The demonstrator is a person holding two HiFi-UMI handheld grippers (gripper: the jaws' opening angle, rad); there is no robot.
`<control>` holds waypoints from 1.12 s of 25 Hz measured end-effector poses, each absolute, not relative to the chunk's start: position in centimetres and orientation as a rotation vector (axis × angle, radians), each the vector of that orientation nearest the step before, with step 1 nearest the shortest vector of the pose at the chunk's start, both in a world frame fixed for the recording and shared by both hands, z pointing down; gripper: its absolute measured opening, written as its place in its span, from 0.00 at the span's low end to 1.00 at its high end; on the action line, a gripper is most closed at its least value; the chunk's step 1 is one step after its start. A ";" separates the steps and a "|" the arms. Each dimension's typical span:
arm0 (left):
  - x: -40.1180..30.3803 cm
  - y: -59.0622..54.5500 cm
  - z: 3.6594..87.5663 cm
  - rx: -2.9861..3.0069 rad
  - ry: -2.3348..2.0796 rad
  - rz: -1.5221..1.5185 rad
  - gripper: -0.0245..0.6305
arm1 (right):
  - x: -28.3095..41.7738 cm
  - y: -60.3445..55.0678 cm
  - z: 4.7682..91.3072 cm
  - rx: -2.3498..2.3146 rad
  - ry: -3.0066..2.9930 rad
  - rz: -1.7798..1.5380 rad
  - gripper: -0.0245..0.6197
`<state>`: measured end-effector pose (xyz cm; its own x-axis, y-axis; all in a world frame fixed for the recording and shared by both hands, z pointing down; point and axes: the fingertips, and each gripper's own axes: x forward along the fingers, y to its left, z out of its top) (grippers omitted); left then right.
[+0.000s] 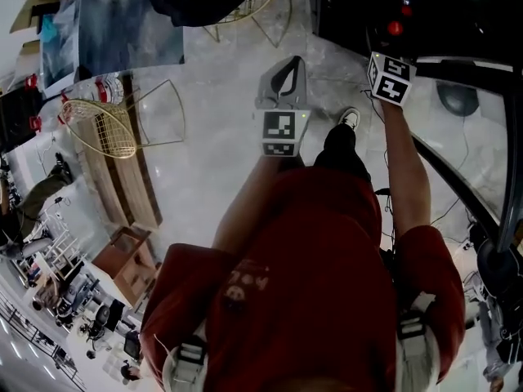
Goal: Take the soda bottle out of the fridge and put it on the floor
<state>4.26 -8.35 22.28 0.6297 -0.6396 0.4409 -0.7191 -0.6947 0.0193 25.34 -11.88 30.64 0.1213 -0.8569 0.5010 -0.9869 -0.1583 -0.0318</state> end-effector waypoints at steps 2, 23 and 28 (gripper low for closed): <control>3.9 -7.9 21.9 2.658 -1.120 0.603 0.04 | 24.5 -10.1 29.8 2.101 -1.810 0.614 0.51; 0.9 -6.5 14.2 2.797 -1.118 0.504 0.04 | 18.3 0.9 18.9 2.044 -1.965 0.619 0.51; 0.0 -7.1 12.6 2.788 -1.170 0.460 0.04 | 18.2 1.7 16.6 2.077 -1.983 0.623 0.51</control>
<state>0.01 -7.15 12.56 0.6626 -0.6838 0.3054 -0.7088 -0.7043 -0.0391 18.20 1.68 16.56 0.0096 -0.9015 0.4327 -0.9869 -0.0781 -0.1409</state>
